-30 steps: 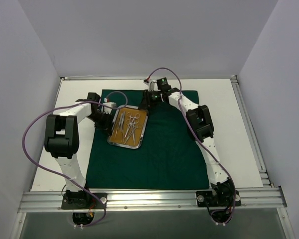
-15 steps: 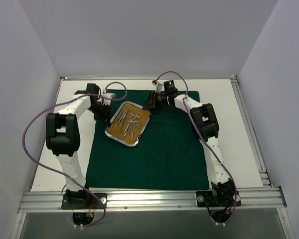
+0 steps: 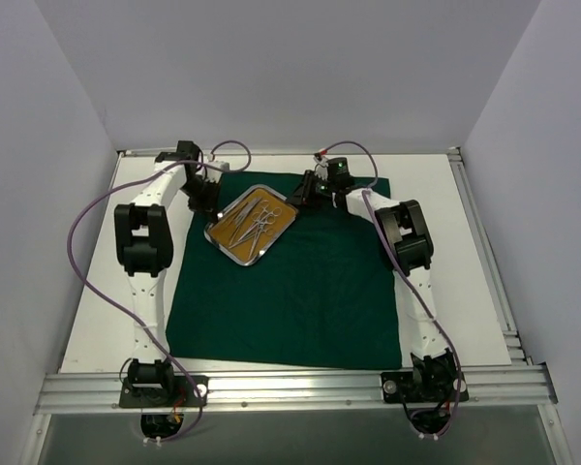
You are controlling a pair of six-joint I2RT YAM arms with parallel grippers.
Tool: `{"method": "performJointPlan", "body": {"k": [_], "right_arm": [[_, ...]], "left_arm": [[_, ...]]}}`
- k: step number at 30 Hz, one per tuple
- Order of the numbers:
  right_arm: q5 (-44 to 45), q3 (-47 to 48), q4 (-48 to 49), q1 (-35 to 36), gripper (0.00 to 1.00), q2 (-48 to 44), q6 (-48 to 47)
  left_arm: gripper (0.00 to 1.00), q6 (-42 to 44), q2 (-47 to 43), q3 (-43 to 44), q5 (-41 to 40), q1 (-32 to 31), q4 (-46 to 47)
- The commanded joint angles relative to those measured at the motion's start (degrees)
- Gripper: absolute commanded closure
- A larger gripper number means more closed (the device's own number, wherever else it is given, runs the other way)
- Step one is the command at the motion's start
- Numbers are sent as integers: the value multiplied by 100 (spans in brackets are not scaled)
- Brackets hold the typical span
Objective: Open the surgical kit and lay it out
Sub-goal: Adjust the container in the surgical kit.
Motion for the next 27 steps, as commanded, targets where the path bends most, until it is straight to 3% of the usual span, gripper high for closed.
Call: {"method": "performJointPlan", "body": {"k": [1,6,15,22,27], "right_arm": [[601,-262,69,104,100,-402,465],[803,-403,122,104,100,-534,571],[970,-544,324,77,100,-552,799],[1392,-825,657,104,100,-666,1168],[1760,-1124,878,130,100,-833,1344]], "left_arm": [[98,-328,149,754,-269,-21,594],[98,-424,492,1799,-445,-21,445],[98,-460,589,2197,-480,-136,831],[98,-556,1387,3100,-911,-171,989],[98,-556,1582,3172,-1219,-188,1270]]}}
